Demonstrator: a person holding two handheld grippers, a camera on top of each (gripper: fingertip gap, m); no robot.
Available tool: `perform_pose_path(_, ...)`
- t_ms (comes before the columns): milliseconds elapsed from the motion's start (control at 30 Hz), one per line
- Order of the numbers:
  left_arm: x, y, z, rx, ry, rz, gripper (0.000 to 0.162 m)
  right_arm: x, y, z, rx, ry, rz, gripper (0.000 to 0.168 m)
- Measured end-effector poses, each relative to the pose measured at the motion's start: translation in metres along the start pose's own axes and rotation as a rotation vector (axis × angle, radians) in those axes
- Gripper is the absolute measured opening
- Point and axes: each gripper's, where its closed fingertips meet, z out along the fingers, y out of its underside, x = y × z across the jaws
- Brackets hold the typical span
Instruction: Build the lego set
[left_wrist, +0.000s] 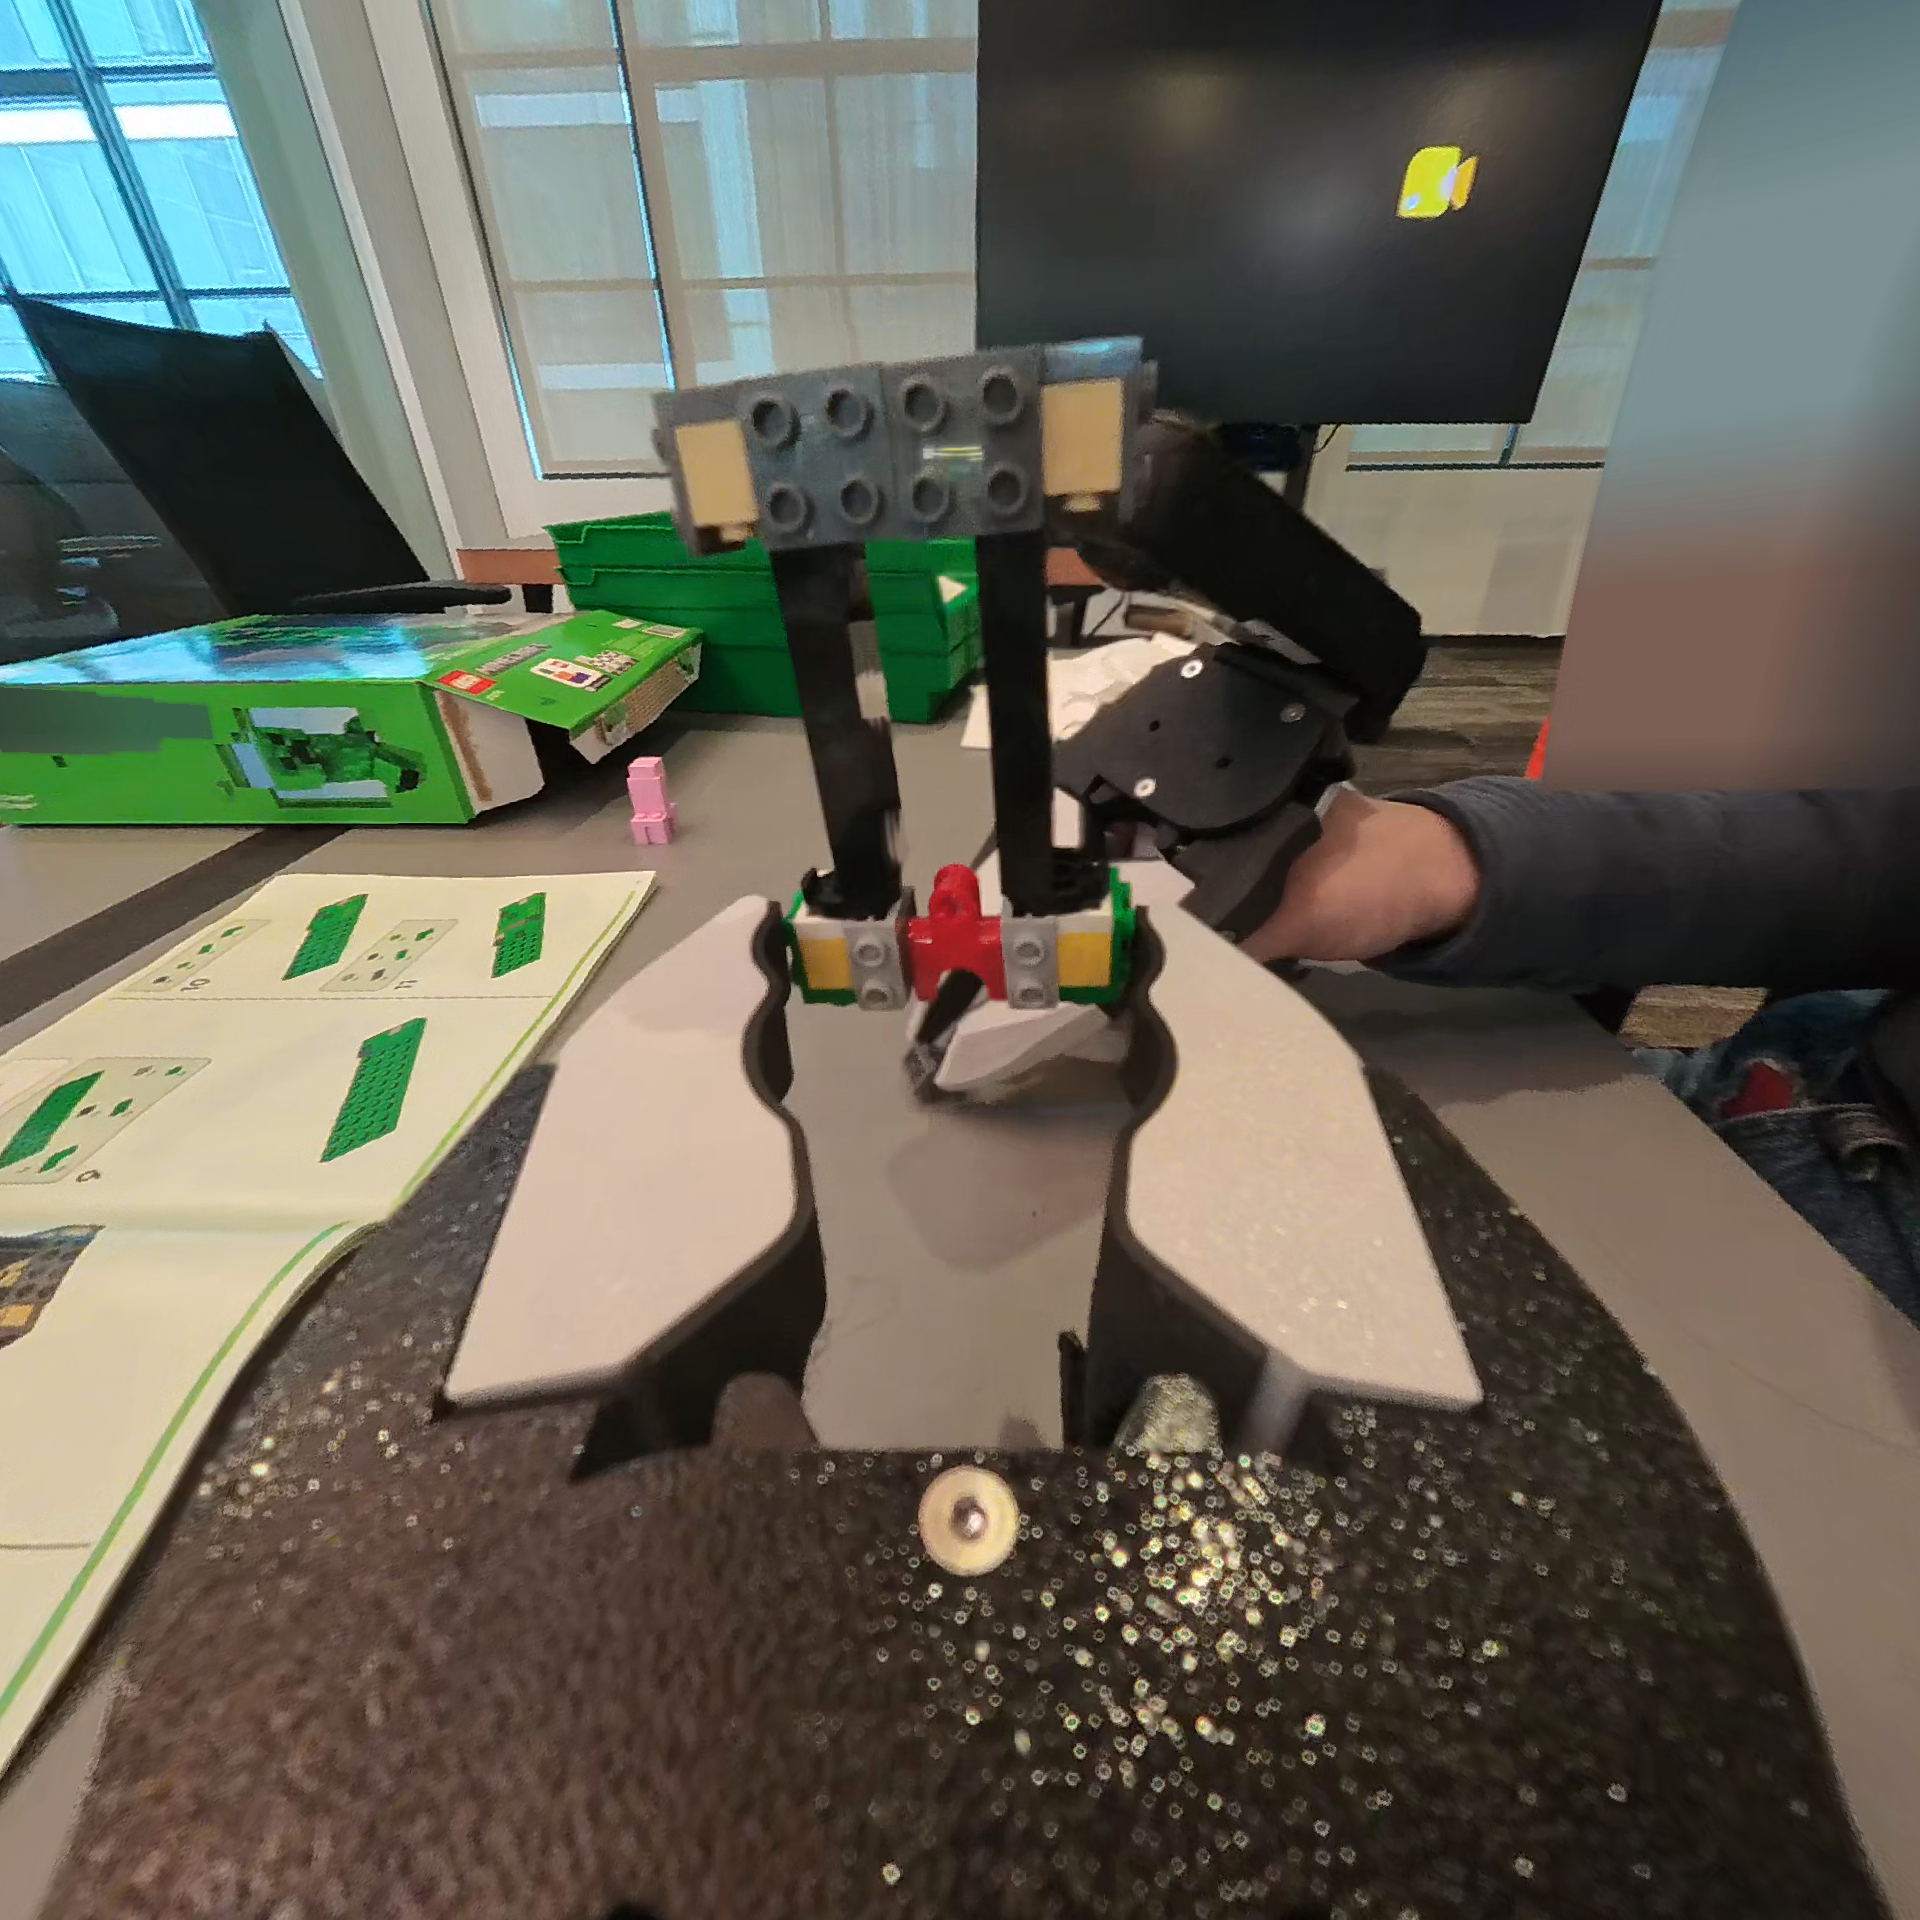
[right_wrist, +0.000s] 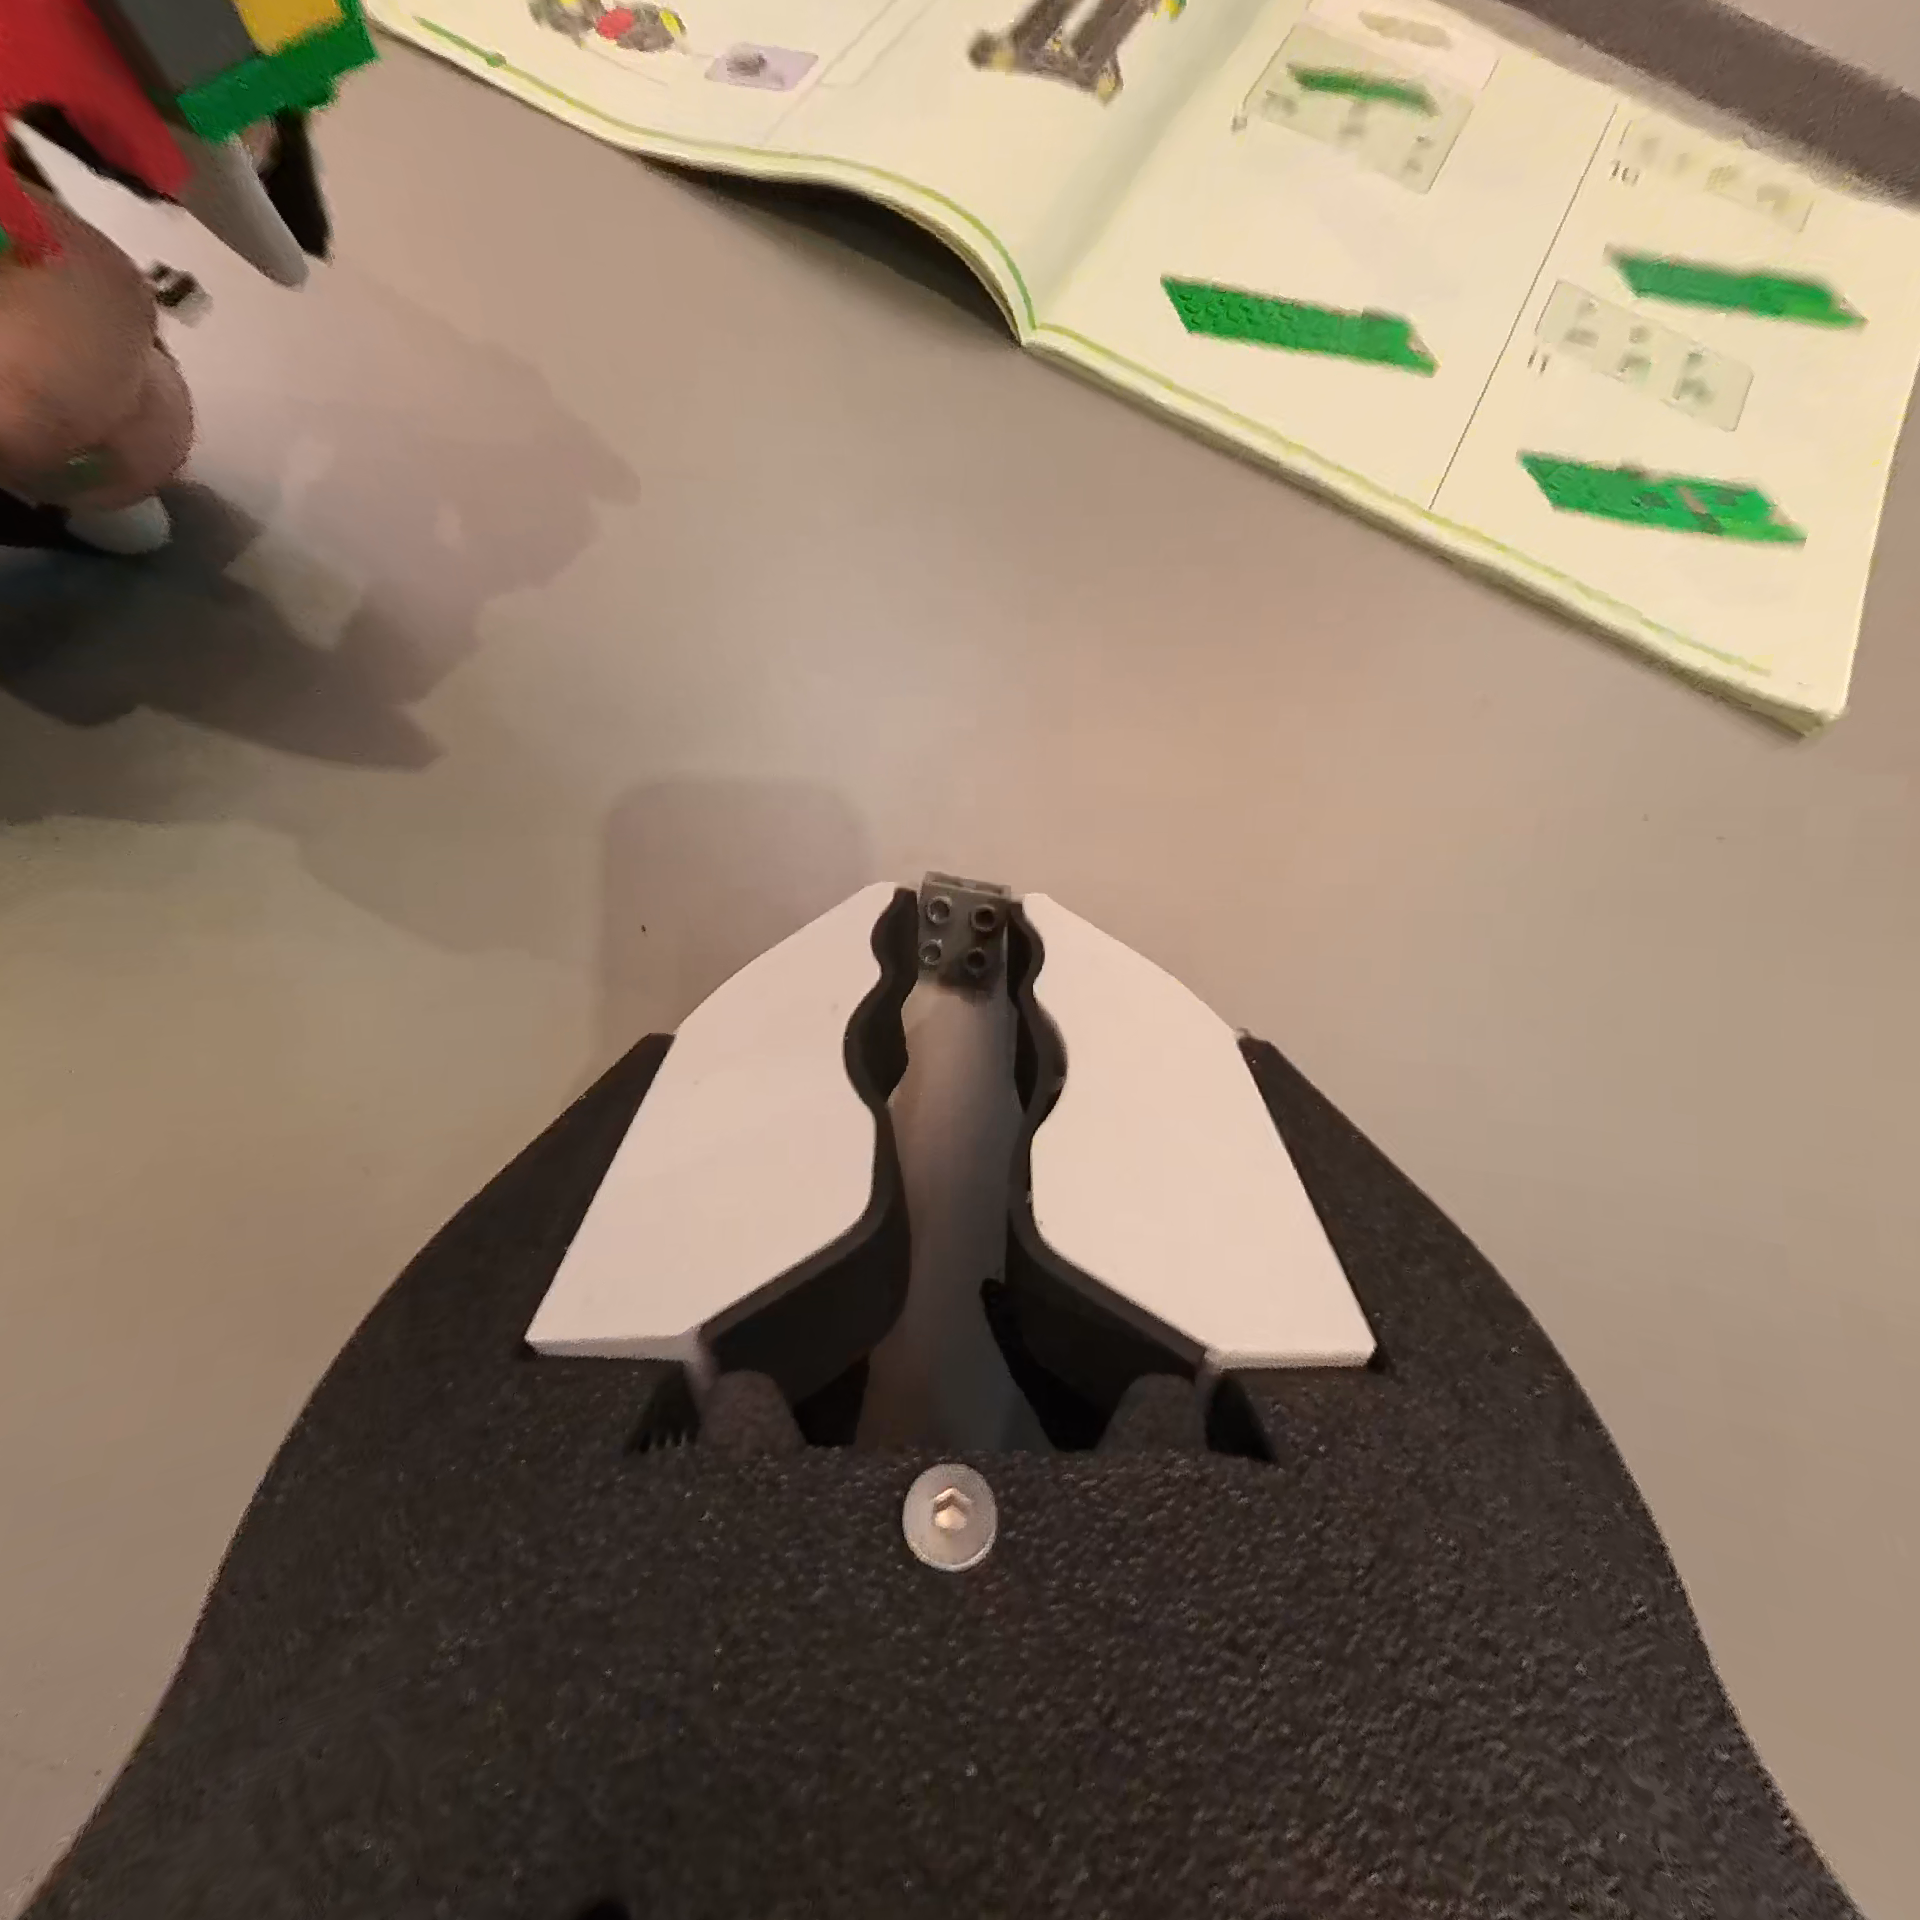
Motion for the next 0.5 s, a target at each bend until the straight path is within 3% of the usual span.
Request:
perform_pose_path(100, 0.007, -0.006, 0.0, 0.038, 0.054, -0.024, 0.062, 0.004, -0.028, -0.019, 0.174, -0.018, -0.042, 0.016)
perform_pose_path(300, 0.027, -0.016, 0.001, 0.104, 0.206, -0.086, 0.062, -0.025, -0.115, -0.101, 0.693, -0.305, -0.108, 0.016)
perform_pose_path(500, 0.042, -0.014, 0.007, 0.095, 0.284, -0.095, 0.062, -0.051, -0.14, -0.13, 0.74, -0.477, -0.188, 0.016)
